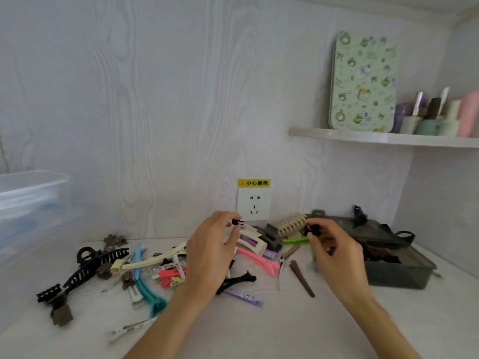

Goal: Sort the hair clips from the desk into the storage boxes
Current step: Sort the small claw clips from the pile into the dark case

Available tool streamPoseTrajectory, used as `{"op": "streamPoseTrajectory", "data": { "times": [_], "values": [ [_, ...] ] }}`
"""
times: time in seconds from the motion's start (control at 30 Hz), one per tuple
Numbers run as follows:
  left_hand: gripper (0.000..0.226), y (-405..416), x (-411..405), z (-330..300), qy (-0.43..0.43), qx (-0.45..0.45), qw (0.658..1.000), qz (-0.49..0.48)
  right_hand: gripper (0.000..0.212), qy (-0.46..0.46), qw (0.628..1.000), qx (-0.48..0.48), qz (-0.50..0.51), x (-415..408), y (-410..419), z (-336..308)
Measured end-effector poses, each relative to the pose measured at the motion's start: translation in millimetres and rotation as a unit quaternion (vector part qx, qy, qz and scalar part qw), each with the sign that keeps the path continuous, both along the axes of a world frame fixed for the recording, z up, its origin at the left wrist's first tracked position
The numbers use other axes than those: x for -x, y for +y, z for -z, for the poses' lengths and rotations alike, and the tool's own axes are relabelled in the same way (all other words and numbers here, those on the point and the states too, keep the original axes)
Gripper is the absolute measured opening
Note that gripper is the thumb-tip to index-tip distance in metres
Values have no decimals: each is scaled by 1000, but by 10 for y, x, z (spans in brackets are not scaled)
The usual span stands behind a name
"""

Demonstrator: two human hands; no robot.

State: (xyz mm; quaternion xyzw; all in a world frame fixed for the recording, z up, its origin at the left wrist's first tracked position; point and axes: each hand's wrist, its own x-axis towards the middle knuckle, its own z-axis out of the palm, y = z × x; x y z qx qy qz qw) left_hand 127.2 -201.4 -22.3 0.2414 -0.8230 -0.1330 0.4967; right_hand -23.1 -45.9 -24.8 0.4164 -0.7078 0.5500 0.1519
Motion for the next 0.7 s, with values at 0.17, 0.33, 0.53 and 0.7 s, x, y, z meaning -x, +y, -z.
{"op": "streamPoseTrajectory", "data": {
  "times": [0.17, 0.33, 0.53, 0.7],
  "values": [
    [23, 623, 546, -5, 22, -32, 993, 110, 32, 13, 991, 52, 125, 230, 424, 54],
    [19, 984, 1095, 92, 19, -79, 981, 177, 51, -1, 988, -31, 153, 359, 419, 189],
    [32, 845, 1083, 203, -75, -16, 979, 190, 54, 5, 985, -28, 172, 357, 364, 177],
    [21, 394, 491, 17, -81, 26, 992, 94, 38, 22, 984, -67, 162, 279, 340, 156]
  ]
}}
